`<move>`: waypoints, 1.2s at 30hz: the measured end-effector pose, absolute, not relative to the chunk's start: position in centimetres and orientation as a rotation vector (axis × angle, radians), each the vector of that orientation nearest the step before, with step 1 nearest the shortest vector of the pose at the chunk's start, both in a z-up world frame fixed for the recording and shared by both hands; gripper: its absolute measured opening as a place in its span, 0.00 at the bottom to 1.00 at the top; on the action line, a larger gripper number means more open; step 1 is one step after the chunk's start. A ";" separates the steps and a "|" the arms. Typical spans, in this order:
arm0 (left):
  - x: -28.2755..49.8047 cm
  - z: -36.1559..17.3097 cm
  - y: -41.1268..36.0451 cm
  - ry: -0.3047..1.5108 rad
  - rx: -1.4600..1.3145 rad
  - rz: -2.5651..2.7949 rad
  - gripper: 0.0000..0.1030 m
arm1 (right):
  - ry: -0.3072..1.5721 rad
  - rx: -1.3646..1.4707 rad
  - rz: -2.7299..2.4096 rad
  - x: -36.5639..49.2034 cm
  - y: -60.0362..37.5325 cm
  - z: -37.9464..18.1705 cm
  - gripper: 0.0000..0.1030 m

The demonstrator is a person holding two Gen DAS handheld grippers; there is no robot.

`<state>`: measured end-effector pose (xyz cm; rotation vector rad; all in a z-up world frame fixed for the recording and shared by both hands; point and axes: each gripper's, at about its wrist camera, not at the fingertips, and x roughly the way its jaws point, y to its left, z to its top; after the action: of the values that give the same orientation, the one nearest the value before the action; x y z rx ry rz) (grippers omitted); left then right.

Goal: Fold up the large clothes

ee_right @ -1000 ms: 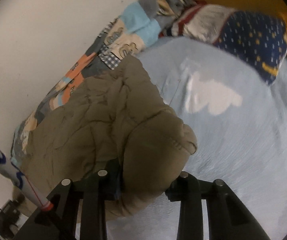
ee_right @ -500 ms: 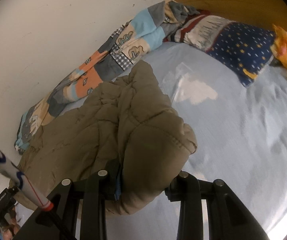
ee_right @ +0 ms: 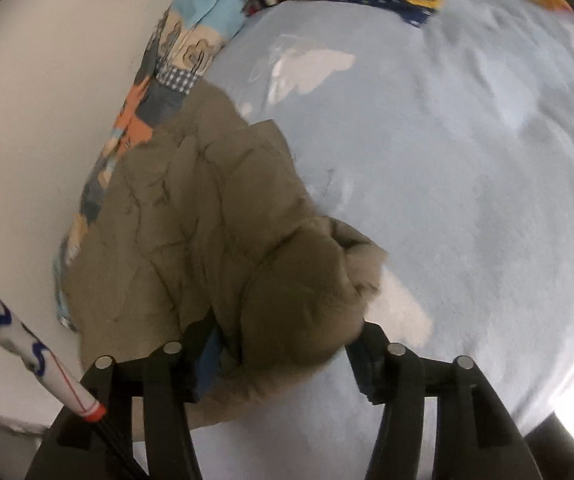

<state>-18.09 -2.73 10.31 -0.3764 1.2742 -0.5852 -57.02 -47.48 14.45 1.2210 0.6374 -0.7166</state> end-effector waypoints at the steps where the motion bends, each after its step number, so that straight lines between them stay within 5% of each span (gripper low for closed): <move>1: -18.3 10.9 -2.1 1.249 -0.388 -0.576 0.63 | 0.629 1.227 -0.721 -57.5 -47.4 14.7 0.63; 6: -20.5 15.8 -3.2 0.966 -0.192 -0.519 0.63 | 0.534 1.166 -0.839 -60.8 -46.6 17.2 0.67; 11: -26.2 16.2 -12.0 0.760 0.187 -0.635 0.68 | 0.571 0.793 -0.810 -55.6 -43.0 20.1 0.63; 14: -27.3 13.7 -15.7 0.746 0.338 -0.603 0.68 | 0.680 0.720 -0.802 -52.4 -42.2 18.7 0.44; 19: -25.3 9.6 -17.7 0.850 0.373 -0.558 0.80 | 0.845 0.784 -0.841 -50.6 -44.0 14.3 0.45; 31: -29.2 13.1 -19.1 0.651 0.408 -0.600 0.80 | 0.667 0.410 -0.812 -47.1 -37.7 20.3 0.50; 36: -29.1 11.3 -21.0 0.679 0.447 -0.609 0.80 | 0.746 0.432 -0.712 -43.3 -36.2 18.2 0.50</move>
<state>-29.05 -21.05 11.28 0.4467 0.6787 -0.6087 -43.35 -36.18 18.20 0.4320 0.7459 -0.7119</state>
